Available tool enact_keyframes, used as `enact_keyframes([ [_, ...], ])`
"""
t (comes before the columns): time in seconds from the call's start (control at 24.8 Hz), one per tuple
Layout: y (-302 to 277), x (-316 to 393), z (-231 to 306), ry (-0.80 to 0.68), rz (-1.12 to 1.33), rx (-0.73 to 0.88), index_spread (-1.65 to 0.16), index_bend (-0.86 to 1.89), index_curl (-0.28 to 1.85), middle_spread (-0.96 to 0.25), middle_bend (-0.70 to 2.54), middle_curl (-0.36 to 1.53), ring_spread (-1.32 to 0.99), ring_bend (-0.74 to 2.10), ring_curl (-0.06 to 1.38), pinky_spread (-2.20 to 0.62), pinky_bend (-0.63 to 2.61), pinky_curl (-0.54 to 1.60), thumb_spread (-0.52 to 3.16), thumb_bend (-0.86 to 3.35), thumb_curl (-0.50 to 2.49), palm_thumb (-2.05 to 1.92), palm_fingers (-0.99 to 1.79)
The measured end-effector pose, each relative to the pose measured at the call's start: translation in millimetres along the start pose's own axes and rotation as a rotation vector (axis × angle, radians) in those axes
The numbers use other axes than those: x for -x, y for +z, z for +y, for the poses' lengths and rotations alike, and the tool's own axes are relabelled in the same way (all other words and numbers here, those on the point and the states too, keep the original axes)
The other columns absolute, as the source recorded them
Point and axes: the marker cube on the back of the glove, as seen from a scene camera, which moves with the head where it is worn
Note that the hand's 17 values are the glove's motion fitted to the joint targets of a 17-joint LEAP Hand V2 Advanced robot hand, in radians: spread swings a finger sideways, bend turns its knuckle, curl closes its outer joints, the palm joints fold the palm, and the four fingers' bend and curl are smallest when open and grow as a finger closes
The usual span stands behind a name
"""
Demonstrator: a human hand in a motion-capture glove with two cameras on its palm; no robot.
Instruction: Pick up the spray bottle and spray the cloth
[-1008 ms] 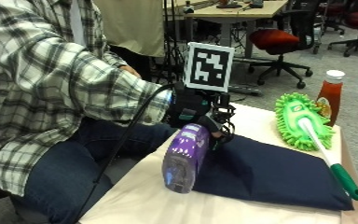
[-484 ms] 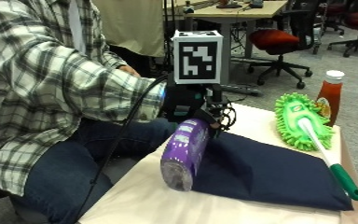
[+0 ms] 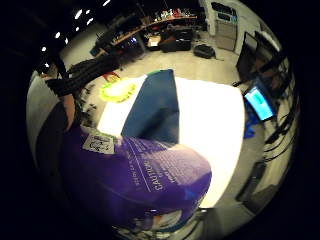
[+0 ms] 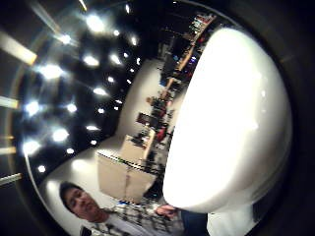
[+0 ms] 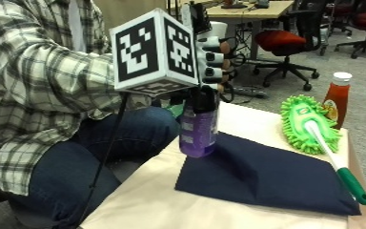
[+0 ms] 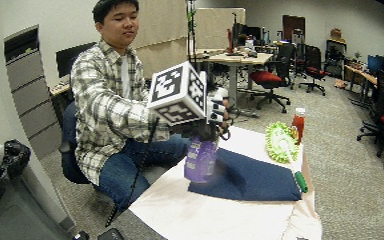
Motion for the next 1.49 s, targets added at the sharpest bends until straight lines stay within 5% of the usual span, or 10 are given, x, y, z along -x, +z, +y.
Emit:
enact_keyframes([
  [0.32,19,33,10,-0.030,-0.317,-0.060,-0.29,0.22,0.62,-0.17,0.51,0.53,-0.21,0.52,0.49,-0.08,0.24,0.41,0.02,-0.03,0.79,1.09,1.23],
  [0.73,123,50,-23,-0.100,-0.476,0.015,-0.29,0.21,0.62,-0.17,0.50,0.53,-0.20,0.51,0.49,-0.07,0.23,0.41,0.05,-0.03,0.79,1.10,1.21],
  [1.09,219,10,-48,-0.066,-0.477,0.062,-0.29,0.19,0.62,-0.16,0.49,0.53,-0.18,0.48,0.49,-0.06,0.21,0.41,0.08,-0.02,0.80,1.12,1.17],
  [1.49,256,-8,-63,-0.086,-0.392,0.145,-0.29,0.18,0.62,-0.15,0.47,0.53,-0.17,0.47,0.49,-0.07,0.21,0.42,0.11,-0.03,0.79,1.12,1.18],
])
